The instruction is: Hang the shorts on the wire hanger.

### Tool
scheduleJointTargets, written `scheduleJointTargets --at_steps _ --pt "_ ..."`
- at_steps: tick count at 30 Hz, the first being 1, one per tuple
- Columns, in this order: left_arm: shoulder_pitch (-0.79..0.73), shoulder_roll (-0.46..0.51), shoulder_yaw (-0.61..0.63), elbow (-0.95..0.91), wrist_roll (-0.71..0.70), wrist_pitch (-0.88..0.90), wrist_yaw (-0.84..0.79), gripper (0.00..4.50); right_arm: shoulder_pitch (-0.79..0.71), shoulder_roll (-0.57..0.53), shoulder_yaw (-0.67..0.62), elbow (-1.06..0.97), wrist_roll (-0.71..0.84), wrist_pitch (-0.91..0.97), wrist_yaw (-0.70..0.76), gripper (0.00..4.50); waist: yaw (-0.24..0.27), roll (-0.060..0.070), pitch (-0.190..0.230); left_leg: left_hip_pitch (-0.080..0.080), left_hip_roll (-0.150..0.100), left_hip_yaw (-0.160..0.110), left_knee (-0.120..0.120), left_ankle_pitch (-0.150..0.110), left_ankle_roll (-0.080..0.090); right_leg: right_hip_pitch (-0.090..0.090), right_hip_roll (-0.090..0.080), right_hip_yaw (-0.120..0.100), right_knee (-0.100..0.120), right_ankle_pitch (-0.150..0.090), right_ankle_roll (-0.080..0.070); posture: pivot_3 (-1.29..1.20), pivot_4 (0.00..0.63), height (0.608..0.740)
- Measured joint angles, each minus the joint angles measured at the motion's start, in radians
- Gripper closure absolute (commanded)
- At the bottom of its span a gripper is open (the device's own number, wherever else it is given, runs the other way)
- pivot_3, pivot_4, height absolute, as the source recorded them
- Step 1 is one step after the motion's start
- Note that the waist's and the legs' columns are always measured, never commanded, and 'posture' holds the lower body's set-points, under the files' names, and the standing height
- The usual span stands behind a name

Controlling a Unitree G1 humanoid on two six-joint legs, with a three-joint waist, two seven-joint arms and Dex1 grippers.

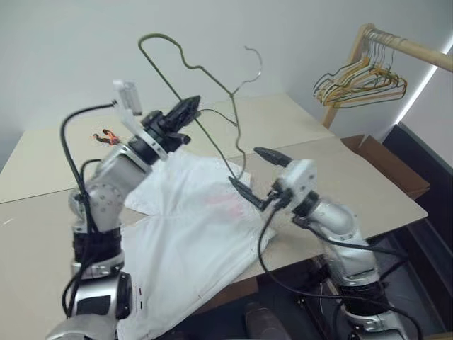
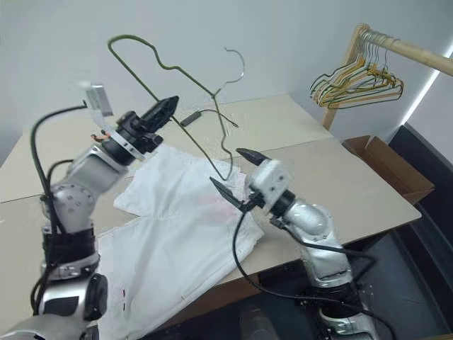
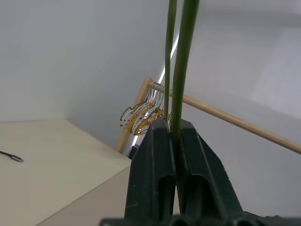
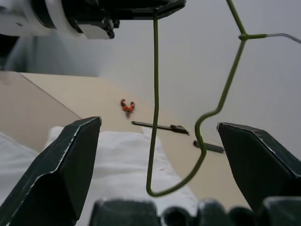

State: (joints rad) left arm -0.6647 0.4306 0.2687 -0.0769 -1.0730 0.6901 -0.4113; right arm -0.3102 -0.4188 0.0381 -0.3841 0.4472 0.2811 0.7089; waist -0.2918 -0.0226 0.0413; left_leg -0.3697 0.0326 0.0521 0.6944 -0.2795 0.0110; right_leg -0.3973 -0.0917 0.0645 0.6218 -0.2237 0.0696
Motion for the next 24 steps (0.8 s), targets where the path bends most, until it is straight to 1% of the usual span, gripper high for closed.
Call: scheduleJointTargets --at_steps 3,6,8,11,14,16,20,24 --pt "-0.005 0.048 0.078 0.102 -0.086 0.038 -0.161 4.50 -0.058 -0.147 -0.102 0.037 0.276 0.238 0.140 0.04 -0.001 0.000 0.000 0.001 0.001 0.000 0.000 -0.001 0.002 0.001 0.000 0.000 -0.002 0.000 0.000 -0.24 0.000 0.740" --pt "-0.011 0.086 0.136 0.169 -0.168 0.088 -0.306 4.50 -0.130 -0.234 -0.136 0.128 0.426 0.382 0.281 0.04 -0.001 0.000 0.000 0.001 0.001 0.000 -0.001 -0.001 0.002 0.001 0.001 -0.001 -0.003 -0.001 0.000 -0.25 0.000 0.740" --pt "-0.012 0.118 0.146 0.187 -0.177 0.097 -0.401 4.50 -0.200 -0.254 -0.123 0.237 0.484 0.489 0.356 0.04 -0.003 0.000 0.001 0.001 0.001 0.000 -0.001 -0.001 0.002 0.002 0.001 -0.001 -0.004 -0.001 0.000 -0.25 0.000 0.740" --pt "-0.022 0.132 0.144 0.196 -0.178 0.098 -0.529 4.50 -0.332 -0.286 -0.063 0.422 0.490 0.629 0.433 0.04 -0.001 0.000 0.001 0.001 0.001 0.000 -0.001 -0.001 0.002 0.003 0.001 -0.001 -0.006 0.000 0.000 -0.25 0.000 0.740" --pt "-0.025 0.133 0.137 0.198 -0.172 0.098 -0.595 4.50 -0.408 -0.284 0.047 0.452 0.425 0.657 0.502 0.04 0.002 0.000 0.001 0.000 0.001 0.000 -0.002 -0.001 0.002 0.001 0.001 -0.001 -0.006 -0.001 0.000 -0.25 0.000 0.740" --pt "-0.029 0.126 0.124 0.199 -0.163 0.098 -0.610 4.50 -0.452 -0.262 0.104 0.467 0.397 0.684 0.527 0.04 0.002 0.000 0.001 -0.003 0.001 0.000 -0.002 -0.001 0.002 -0.001 0.001 -0.001 -0.005 0.000 0.001 -0.25 0.000 0.740" --pt "-0.033 0.119 0.110 0.199 -0.146 0.100 -0.636 4.50 -0.504 -0.205 0.158 0.484 0.356 0.714 0.530 0.04 0.002 0.000 0.001 -0.009 0.000 0.000 0.001 -0.001 0.002 -0.007 0.000 -0.001 -0.003 0.000 0.001 -0.26 0.000 0.740" --pt "-0.034 0.110 0.099 0.199 -0.142 0.101 -0.658 4.50 -0.555 -0.145 0.174 0.503 0.339 0.759 0.499 0.04 0.002 0.000 0.001 -0.010 0.000 -0.001 0.001 -0.001 0.002 -0.008 0.000 -0.001 0.002 0.000 0.001 -0.27 0.000 0.740"
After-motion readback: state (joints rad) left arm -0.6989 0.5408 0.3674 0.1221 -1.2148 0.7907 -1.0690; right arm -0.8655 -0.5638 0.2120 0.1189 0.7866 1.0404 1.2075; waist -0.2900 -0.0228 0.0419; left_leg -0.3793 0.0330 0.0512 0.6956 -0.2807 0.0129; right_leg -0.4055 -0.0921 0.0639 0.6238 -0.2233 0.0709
